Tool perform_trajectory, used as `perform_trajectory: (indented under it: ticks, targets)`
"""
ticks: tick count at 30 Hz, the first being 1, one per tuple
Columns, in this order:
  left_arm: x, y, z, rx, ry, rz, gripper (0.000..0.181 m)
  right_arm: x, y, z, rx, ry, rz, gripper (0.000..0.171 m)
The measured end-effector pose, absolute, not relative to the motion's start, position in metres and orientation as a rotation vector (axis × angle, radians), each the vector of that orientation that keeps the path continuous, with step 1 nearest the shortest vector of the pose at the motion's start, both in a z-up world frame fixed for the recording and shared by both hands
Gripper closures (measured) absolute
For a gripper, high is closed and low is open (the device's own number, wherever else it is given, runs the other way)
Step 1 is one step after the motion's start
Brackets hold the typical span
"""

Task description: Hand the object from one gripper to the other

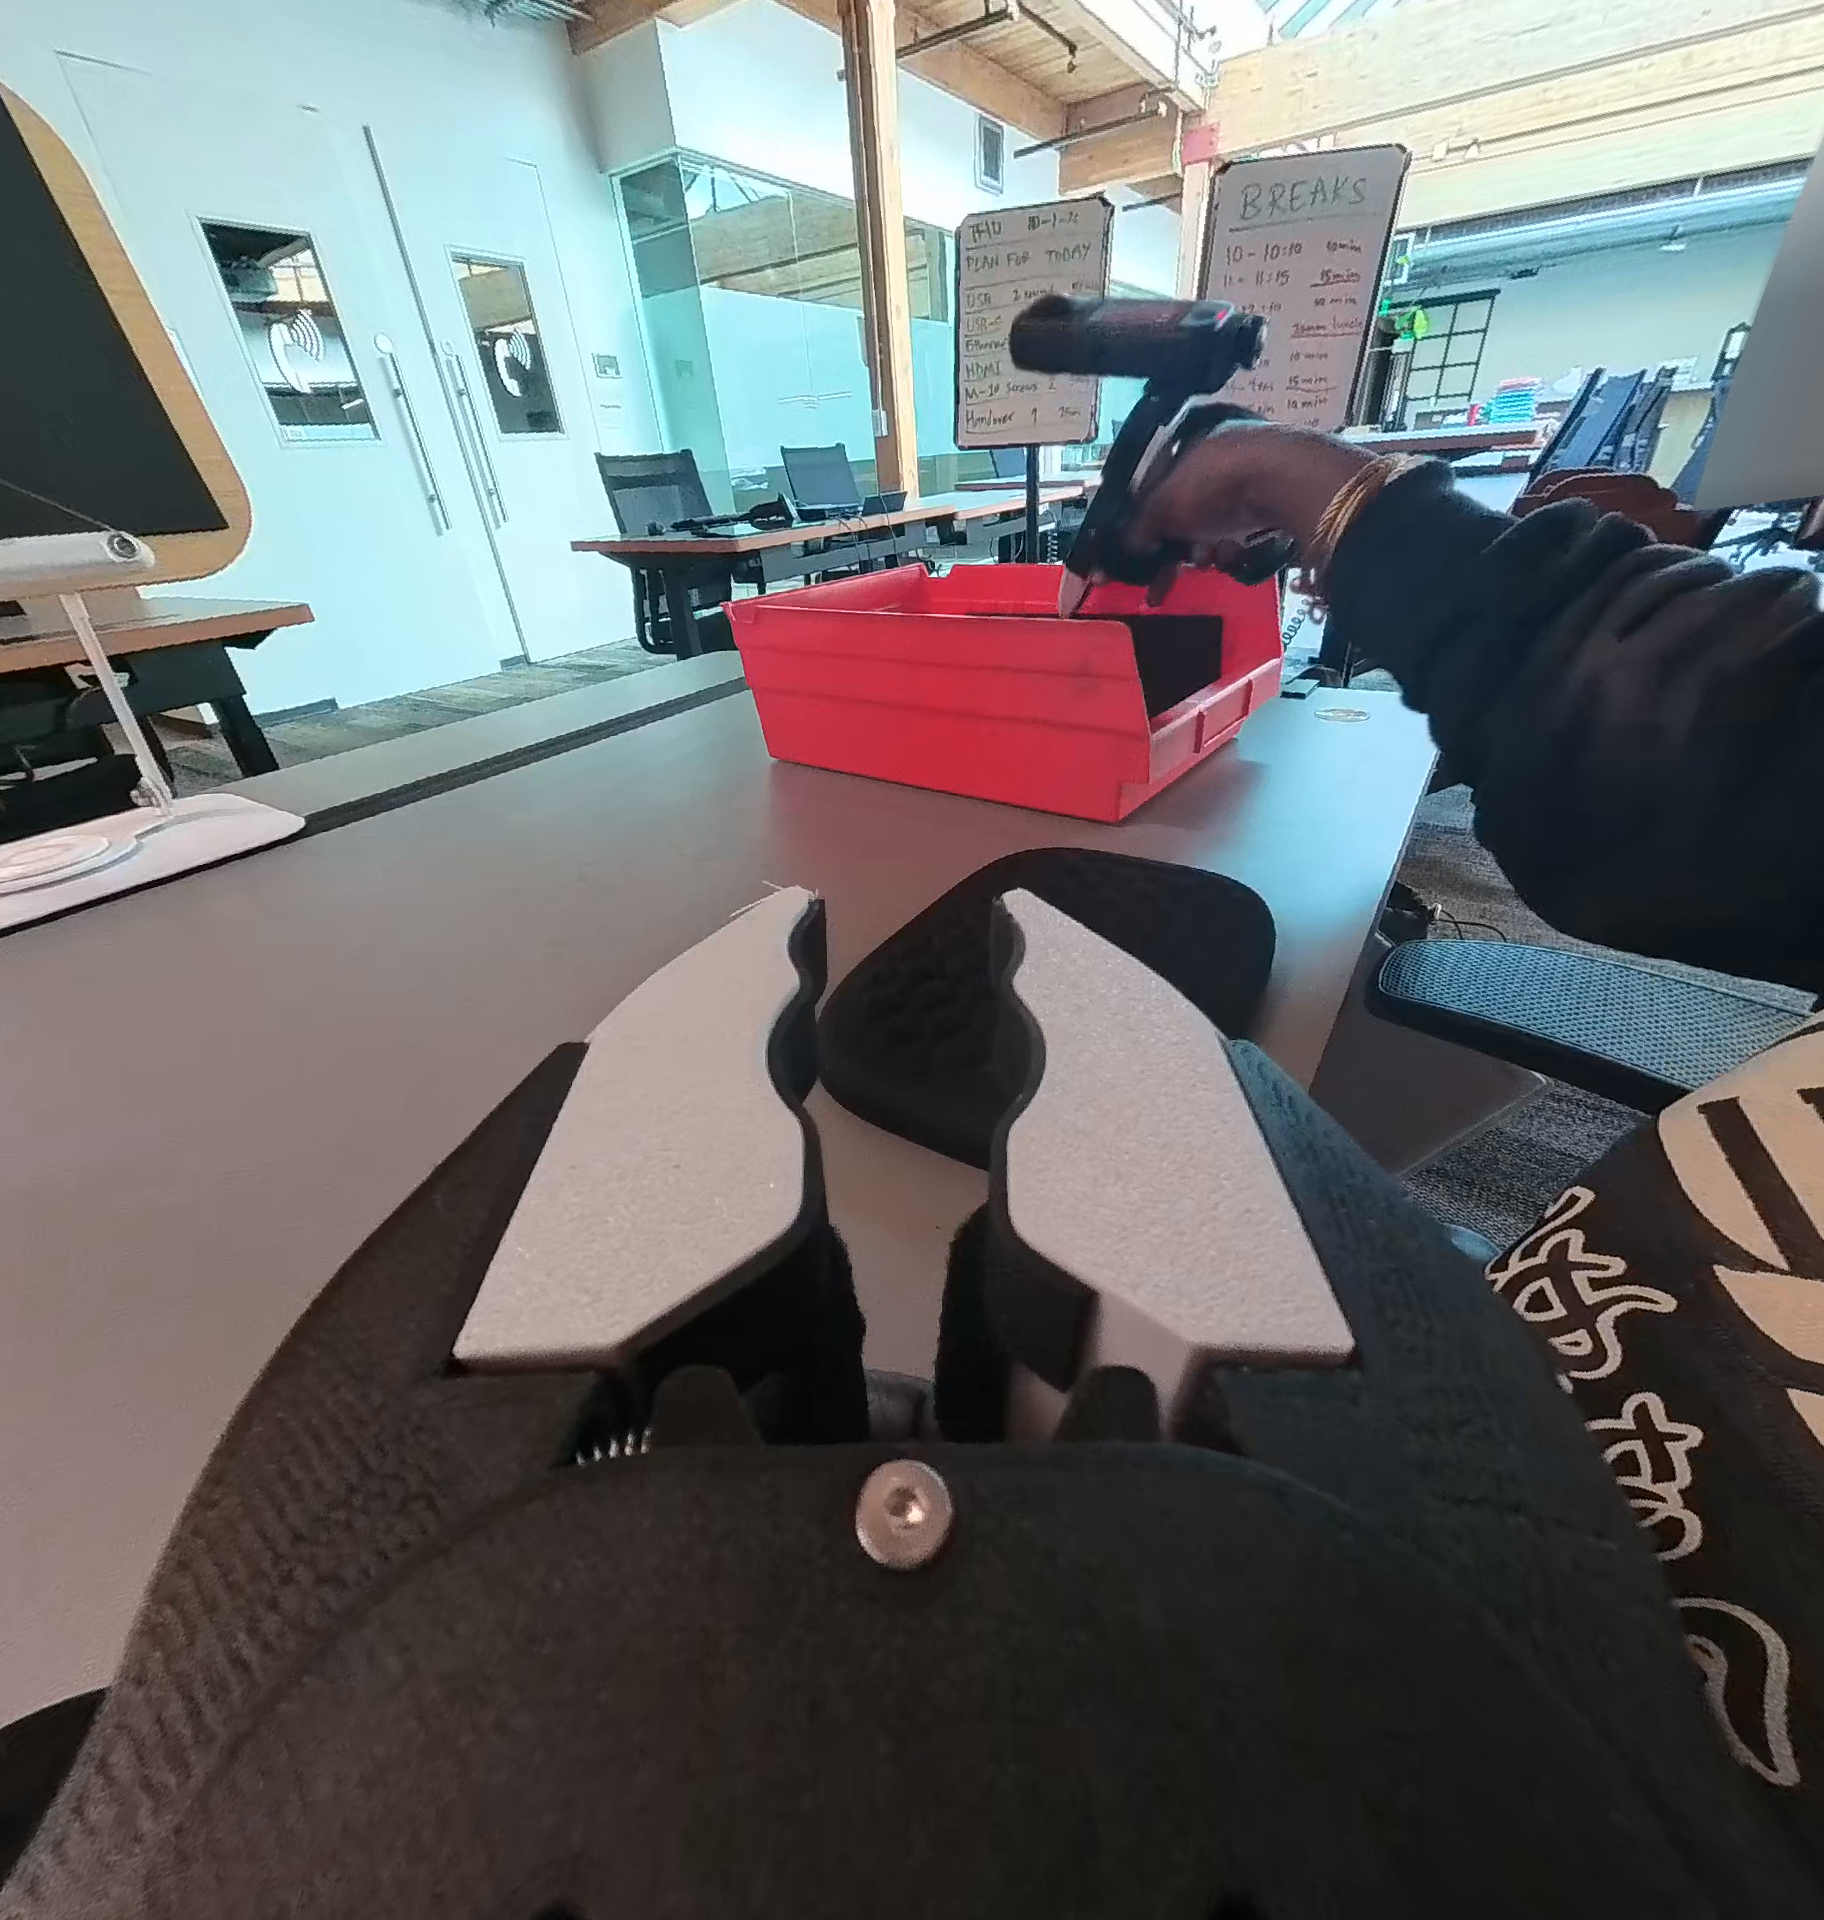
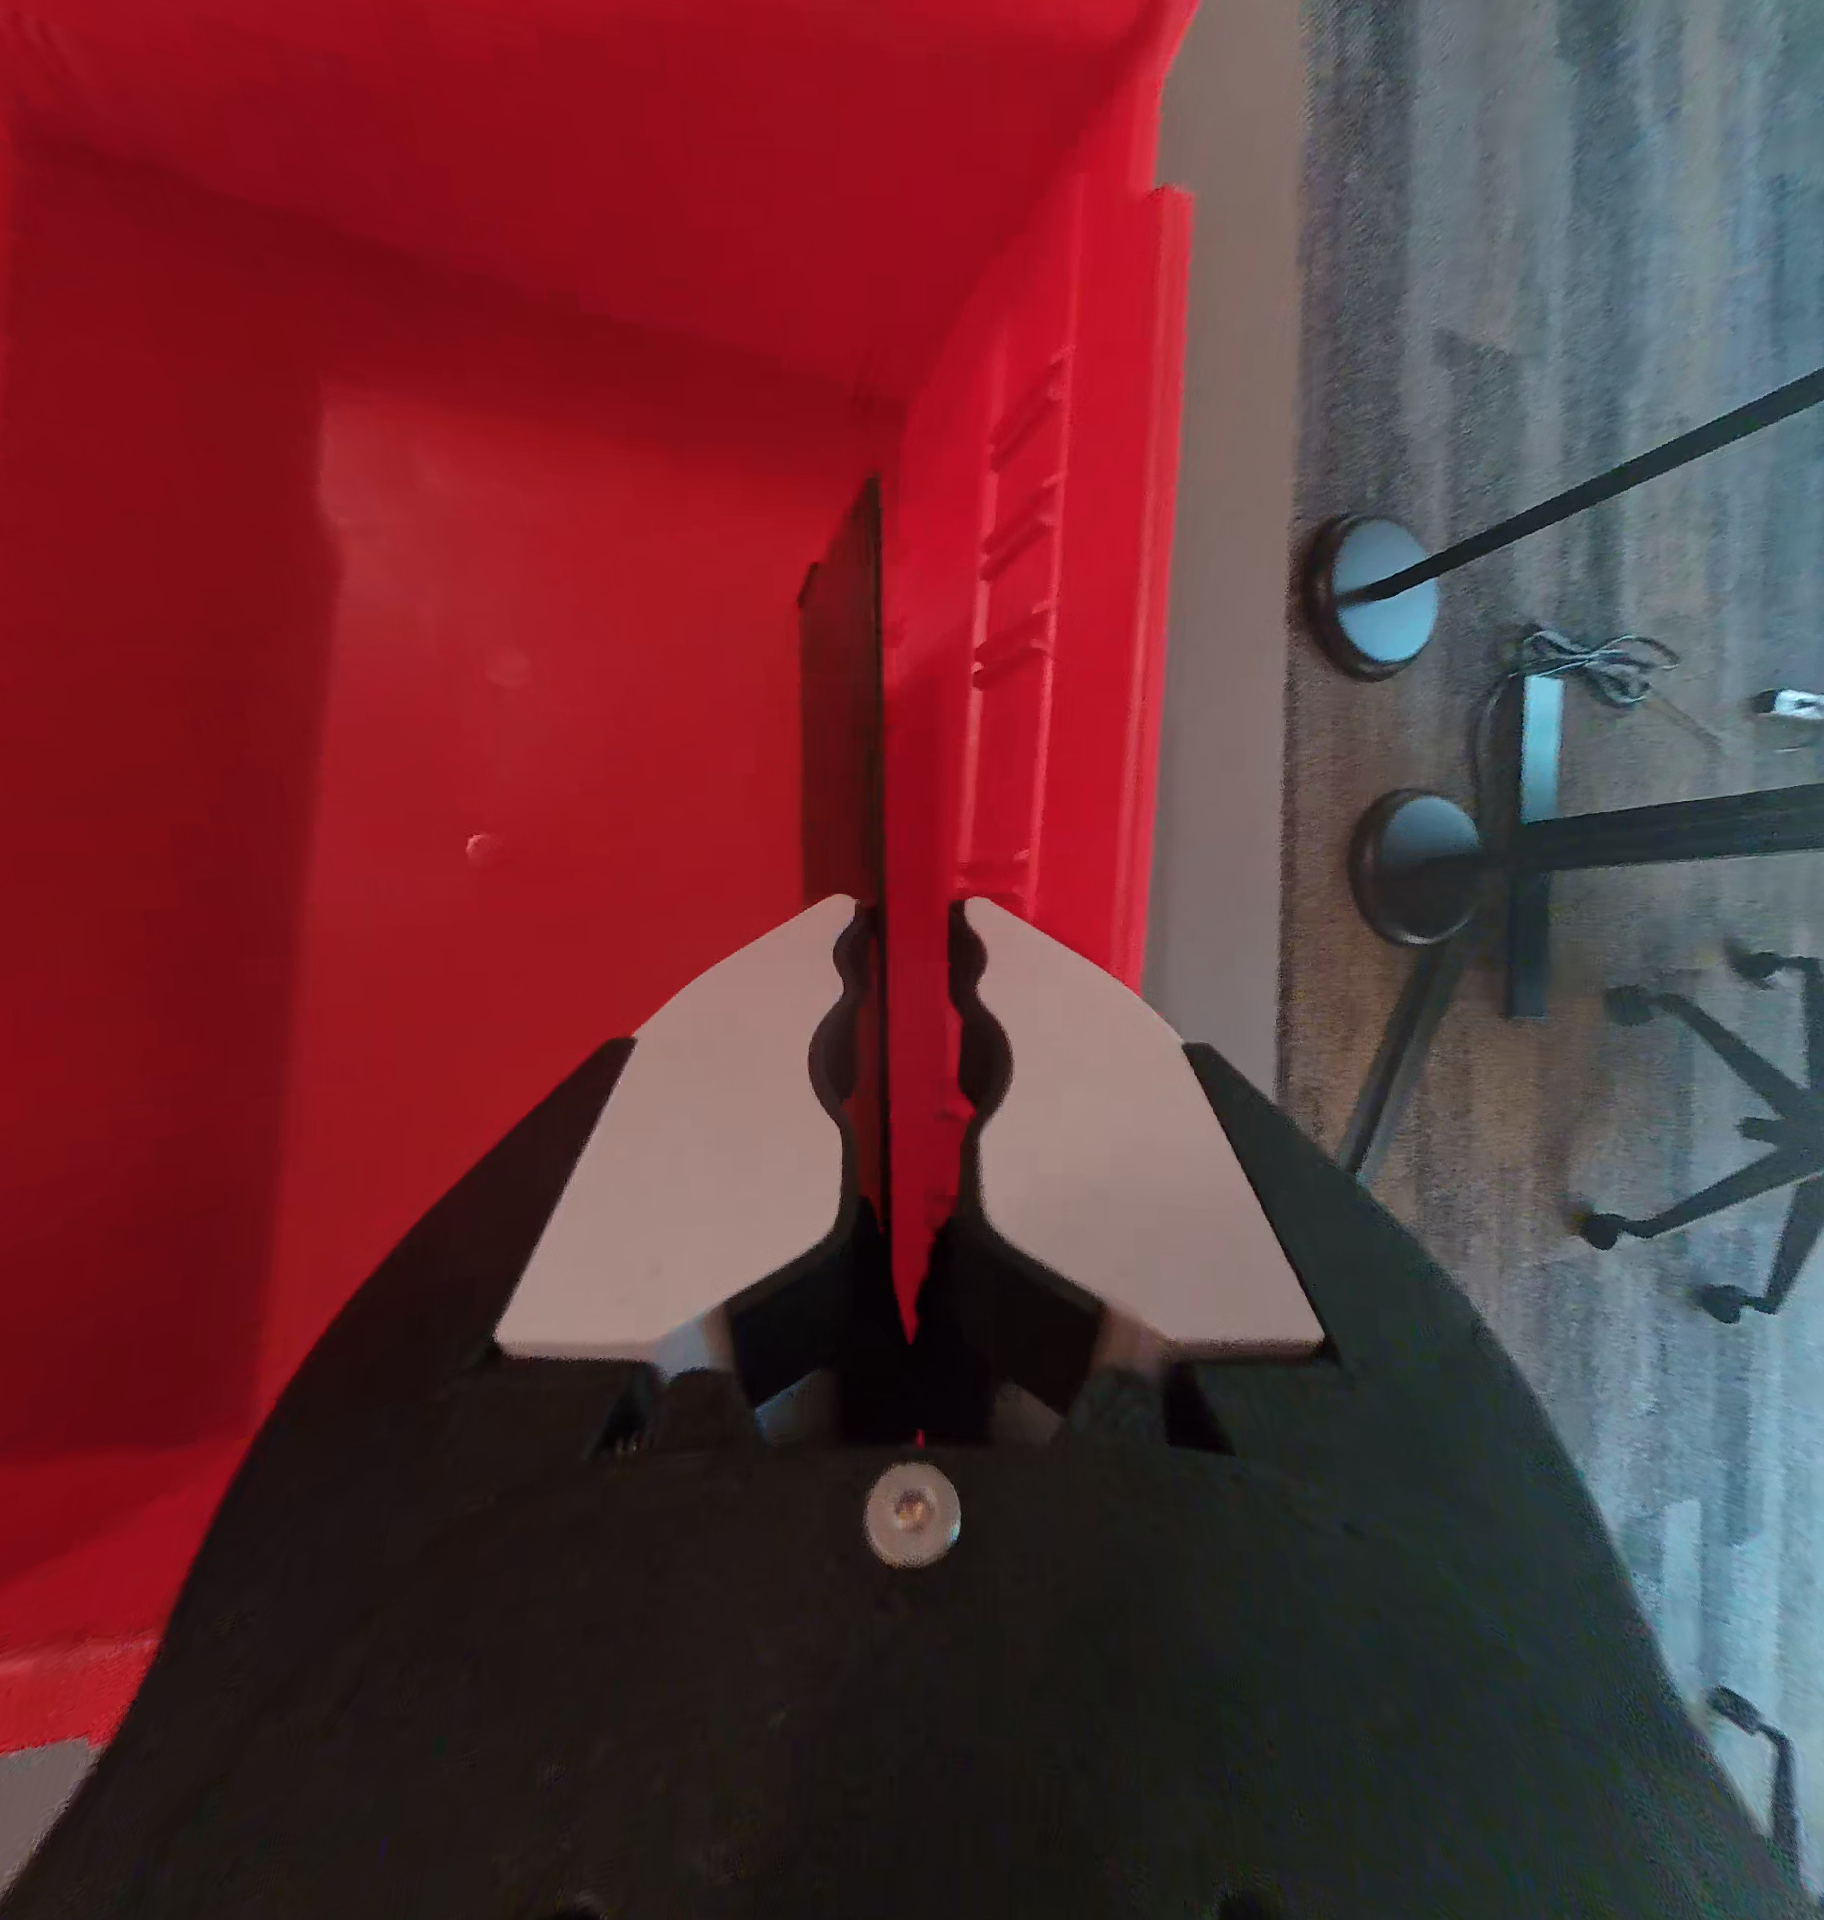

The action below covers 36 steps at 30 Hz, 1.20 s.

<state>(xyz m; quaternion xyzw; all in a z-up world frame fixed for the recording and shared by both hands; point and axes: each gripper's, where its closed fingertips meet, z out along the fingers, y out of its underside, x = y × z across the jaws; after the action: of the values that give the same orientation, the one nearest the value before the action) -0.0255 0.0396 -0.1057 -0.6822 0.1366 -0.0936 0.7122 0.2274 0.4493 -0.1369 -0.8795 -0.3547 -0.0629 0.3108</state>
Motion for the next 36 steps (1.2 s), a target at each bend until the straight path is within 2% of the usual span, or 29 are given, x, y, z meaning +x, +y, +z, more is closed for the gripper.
perform_trajectory:
  ticks: [6,10,15,19,22,26,28,30,36]
  targets:
    - [-0.025,0.040,-0.106,-1.515,0.308,-0.207,0.152,0.240,0.457,-0.117,-2.207,-0.885,-0.313,0.159]
    - [-0.026,0.040,-0.106,-1.516,0.300,-0.218,0.152,0.235,0.448,-0.098,-2.115,-0.833,-0.238,0.156]
    - [-0.028,0.040,-0.105,-1.510,0.279,-0.239,0.152,0.182,0.393,-0.022,-1.637,-0.720,0.304,0.143]
    - [-0.029,0.040,-0.105,-1.506,0.270,-0.244,0.152,0.142,0.294,0.049,-1.063,-0.610,0.836,0.127]
    - [-0.029,0.040,-0.106,-1.509,0.272,-0.240,0.152,0.126,0.216,0.066,-0.744,-0.549,1.034,0.123]
    - [-0.028,0.040,-0.106,-1.514,0.277,-0.233,0.152,0.065,0.148,0.014,-0.731,-0.778,1.200,0.123]
    - [-0.028,0.041,-0.107,-1.516,0.280,-0.229,0.152,0.027,0.137,-0.037,-0.923,-0.960,1.302,0.131]
    - [-0.027,0.041,-0.107,-1.521,0.282,-0.227,0.152,0.000,0.130,-0.086,-1.160,-1.126,1.382,0.132]
    - [-0.026,0.042,-0.109,-1.535,0.289,-0.233,0.152,-0.013,0.140,-0.103,-1.377,-1.159,1.481,0.133]
